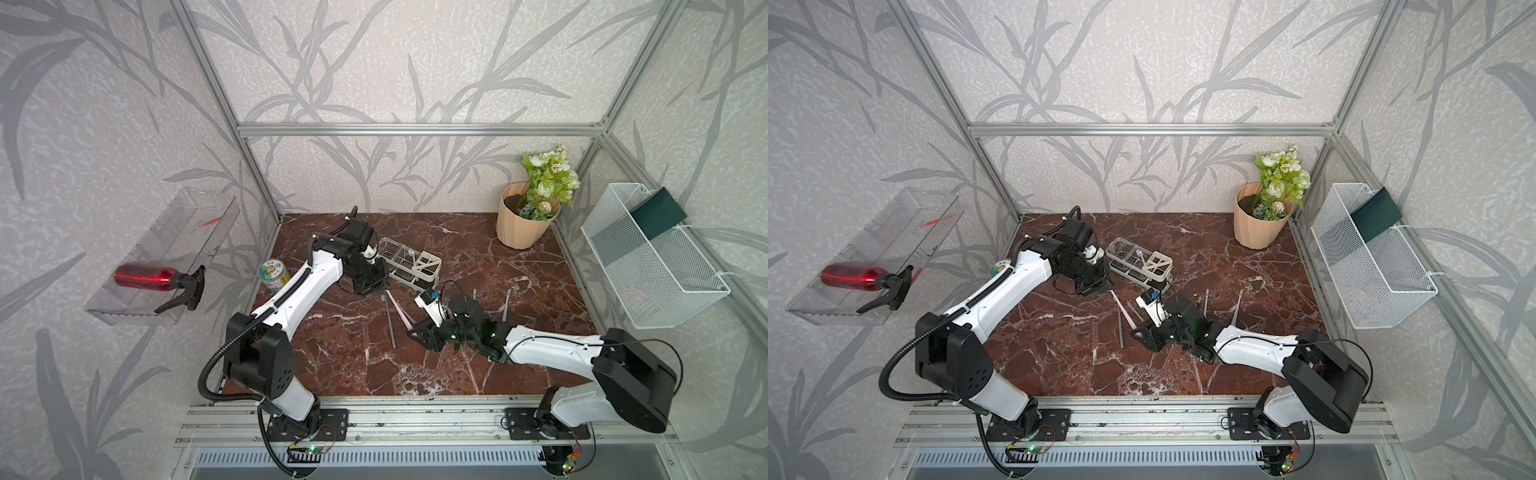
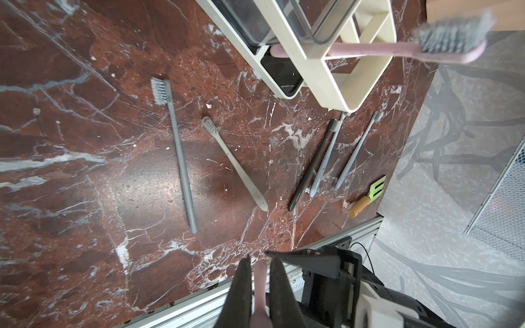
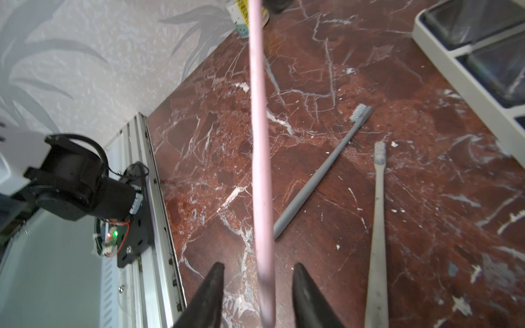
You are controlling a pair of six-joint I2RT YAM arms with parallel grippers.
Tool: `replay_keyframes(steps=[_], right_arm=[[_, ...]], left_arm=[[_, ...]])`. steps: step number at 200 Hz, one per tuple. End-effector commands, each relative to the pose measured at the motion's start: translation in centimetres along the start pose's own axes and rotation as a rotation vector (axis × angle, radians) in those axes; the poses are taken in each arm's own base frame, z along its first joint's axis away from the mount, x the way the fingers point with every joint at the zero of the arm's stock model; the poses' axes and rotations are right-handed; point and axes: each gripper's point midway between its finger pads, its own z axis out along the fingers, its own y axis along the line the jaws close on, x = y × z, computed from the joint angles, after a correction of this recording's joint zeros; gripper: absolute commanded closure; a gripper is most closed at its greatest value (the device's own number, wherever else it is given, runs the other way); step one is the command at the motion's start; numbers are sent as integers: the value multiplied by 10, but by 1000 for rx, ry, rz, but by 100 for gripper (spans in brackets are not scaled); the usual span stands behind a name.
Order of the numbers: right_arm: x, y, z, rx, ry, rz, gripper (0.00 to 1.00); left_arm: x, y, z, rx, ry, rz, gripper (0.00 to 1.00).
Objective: Place the toothbrush into the toothbrush holder
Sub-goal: Pick up the toothbrush from the center of the board, then place the toothbrush in the toothbrush holder.
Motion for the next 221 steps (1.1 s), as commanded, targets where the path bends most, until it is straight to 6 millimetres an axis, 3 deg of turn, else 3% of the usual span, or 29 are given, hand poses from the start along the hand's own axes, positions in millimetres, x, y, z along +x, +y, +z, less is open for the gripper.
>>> replay_keyframes(steps=[1,34,65,100,133,171,221], right_arm=[[-16,-12,-23,88,-100,-21,48],[-32,-46,-71,283,-270,13,26],[-35,-77,-111,454,-385,73,15],[-33,-94,-131,557,-427,109,11],[-32,-102,-144,597,-465,139,9],[-33,-106,-159,610,-523,165,7],[-34,-105,-159,578,-539,177,5]], left_arm=[[-13,-3,-25,-59,-92,47,100],[-36,-37,-71,-55,-281,122,100],[-50,-91,-110,-80,-464,295,100],[-57,-142,-124,-106,-575,426,100],[-67,-169,-113,-189,-638,533,100],[-86,-177,-87,-228,-663,553,100],[-91,-202,-59,-231,-748,624,100]])
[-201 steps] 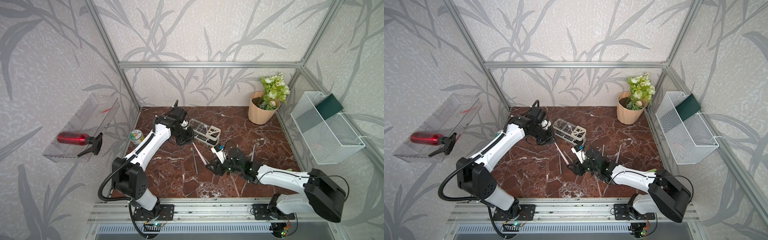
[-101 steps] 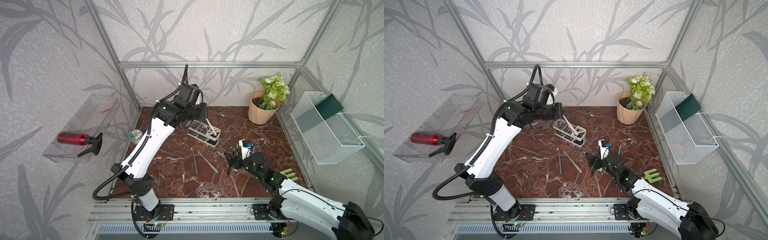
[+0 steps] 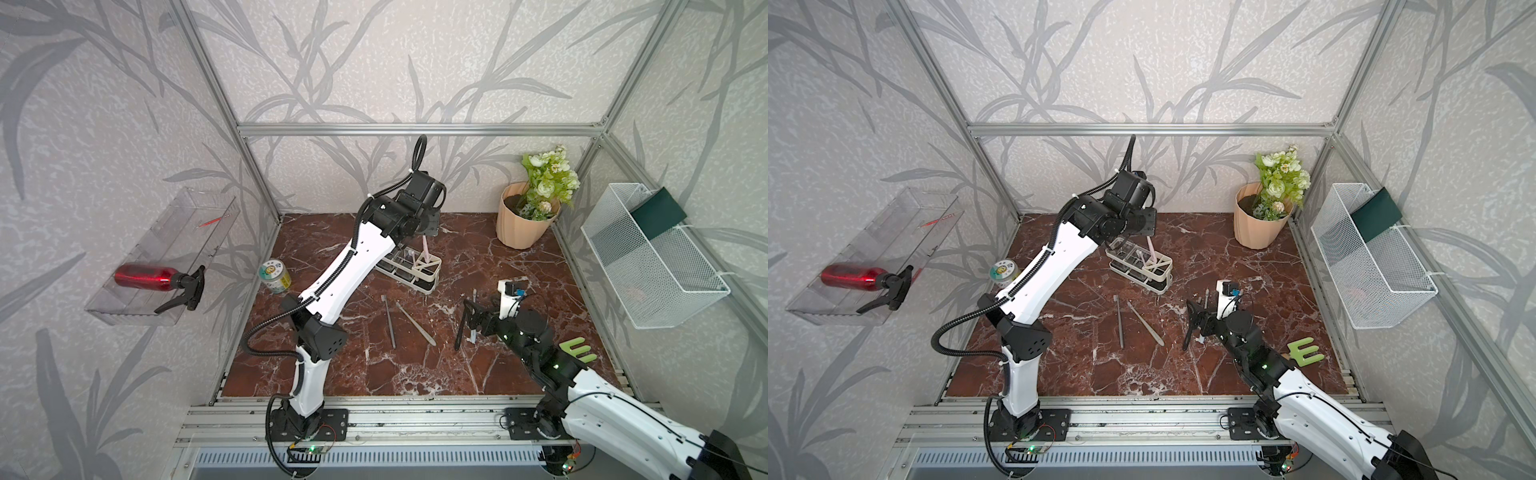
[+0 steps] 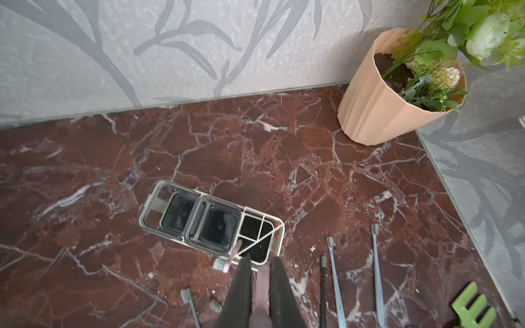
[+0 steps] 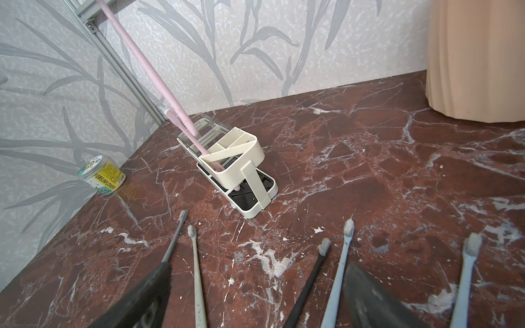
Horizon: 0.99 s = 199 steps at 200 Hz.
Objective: Place the toothbrush into the toothbrush holder
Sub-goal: Place the toothbrush in the toothbrush holder.
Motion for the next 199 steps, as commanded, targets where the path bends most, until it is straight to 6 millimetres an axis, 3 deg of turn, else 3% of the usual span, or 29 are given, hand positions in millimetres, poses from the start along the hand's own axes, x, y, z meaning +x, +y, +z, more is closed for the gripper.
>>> replay_keyframes(steps=[1,91,135,199], right_arm=[[-1,1,0,-14,-7,17,5],[-2,5,0,-34,-6,22,4],[-2,7,1,-46,-3,20,4],[2,11,4,-68,18,19,4]], left_arm=[[-16,-15,-4,-14,-118,46,100],[-8,-26,28,-21,-195,29,100],[-12,-28,33,-16,-224,16,100],[-2,-20,42,-51,-179,40,100]])
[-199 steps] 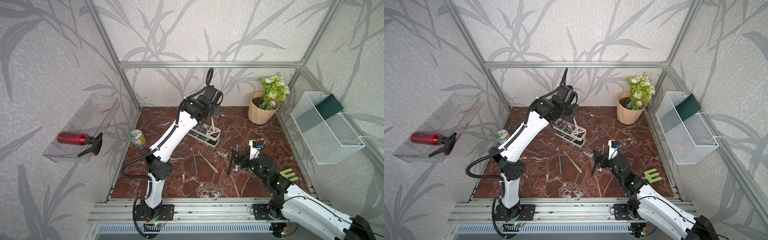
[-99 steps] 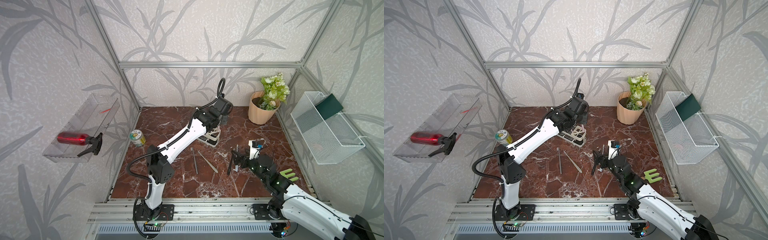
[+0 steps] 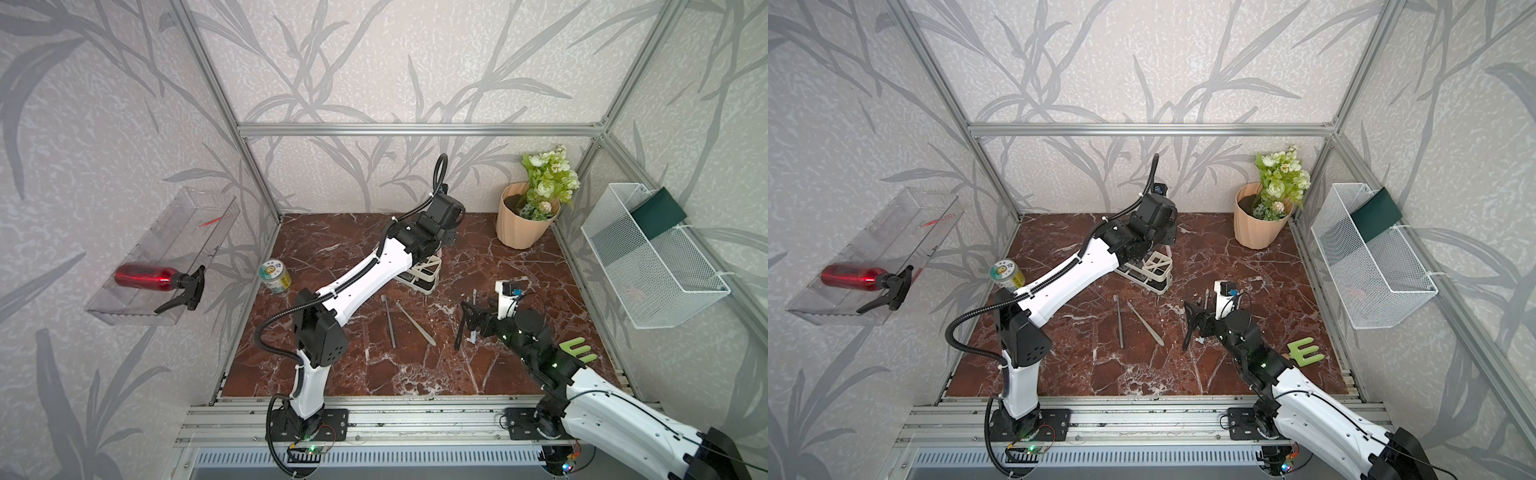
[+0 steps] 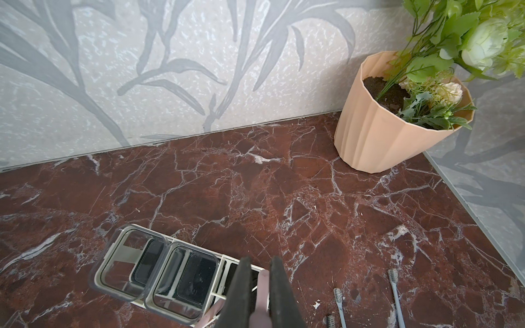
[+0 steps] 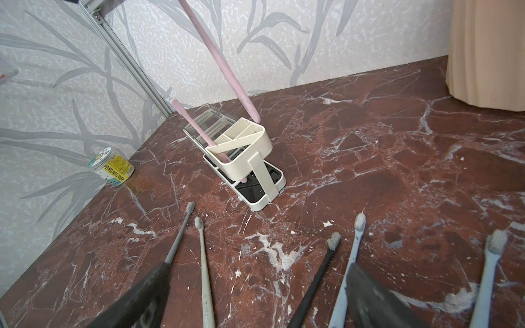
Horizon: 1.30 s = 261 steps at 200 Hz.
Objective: Place the toothbrush into the toothbrush holder
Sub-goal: Place the toothbrush in the toothbrush holder.
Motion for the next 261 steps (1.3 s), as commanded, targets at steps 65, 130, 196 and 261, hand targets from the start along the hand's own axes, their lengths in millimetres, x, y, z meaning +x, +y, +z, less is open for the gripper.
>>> replay_keyframes(steps=[65,130,196,261], right_arm=[[-4,7,3,-34,-12,12,4],[-4,8,4,-38,-10,11,4],[-3,9,4,-43,-5,9,4],[-1,11,7,-51,8,7,4]], left_arm=[[-2,17,-5,-38,5,4,100],[14,21,6,-50,37,5,100],[33,21,19,-51,72,-4,100],[60,20,38,-58,113,-30,100]])
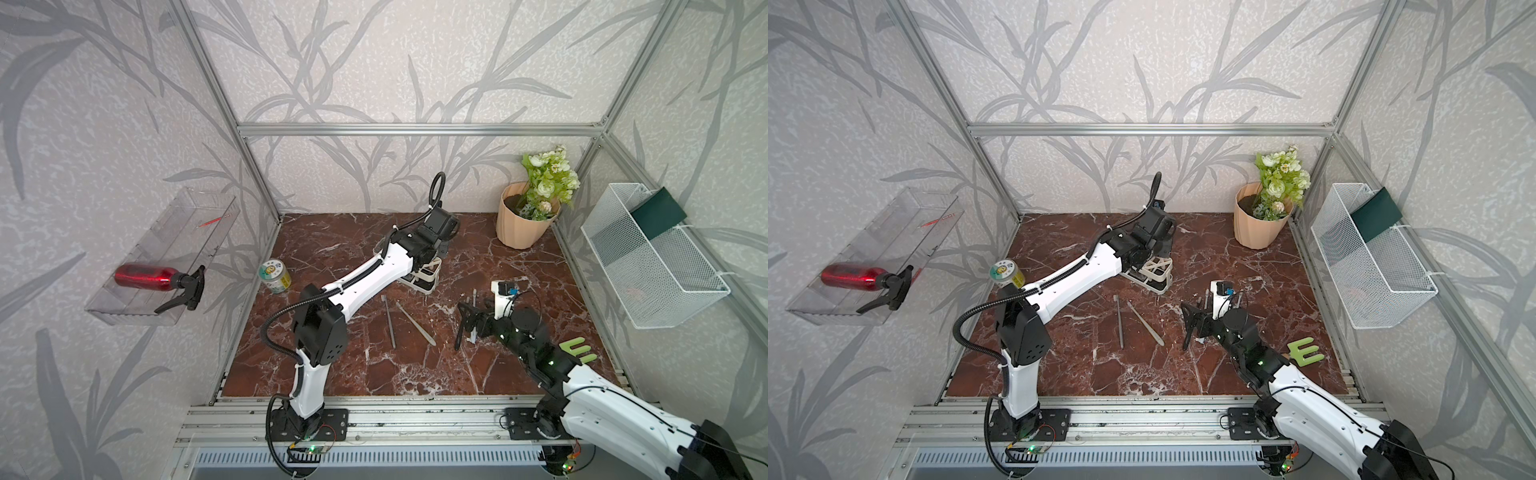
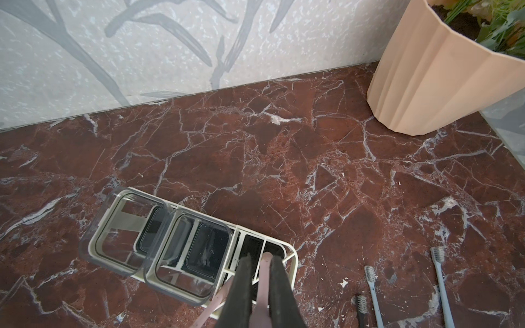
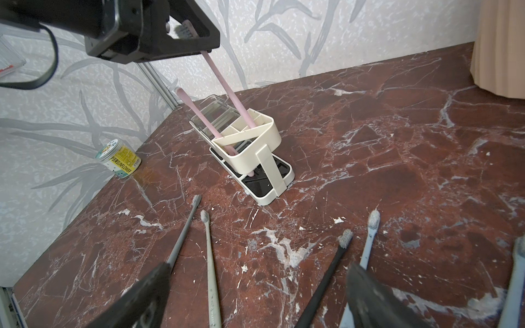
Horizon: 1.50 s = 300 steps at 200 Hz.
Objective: Place the toothbrush into the toothbrush holder
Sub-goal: Place the toothbrush in the toothbrush holder.
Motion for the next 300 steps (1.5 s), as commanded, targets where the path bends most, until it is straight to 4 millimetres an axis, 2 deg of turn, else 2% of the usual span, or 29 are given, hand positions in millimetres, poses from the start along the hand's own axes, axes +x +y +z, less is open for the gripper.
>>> replay_keyframes(steps=[1,120,281,300], right_arm=[[-8,6,0,-21,-22,5,4],[-9,7,1,-30,-21,5,4],[-10,10,0,-41,-23,3,4],[-9,9,0,-41,-22,4,4]], left_arm=[[2,1,9,-3,-8,-39,100],[31,0,37,-19,58,-60,100],[40,4,48,-43,69,-68,100],[41,4,48,-42,74,-68,97]])
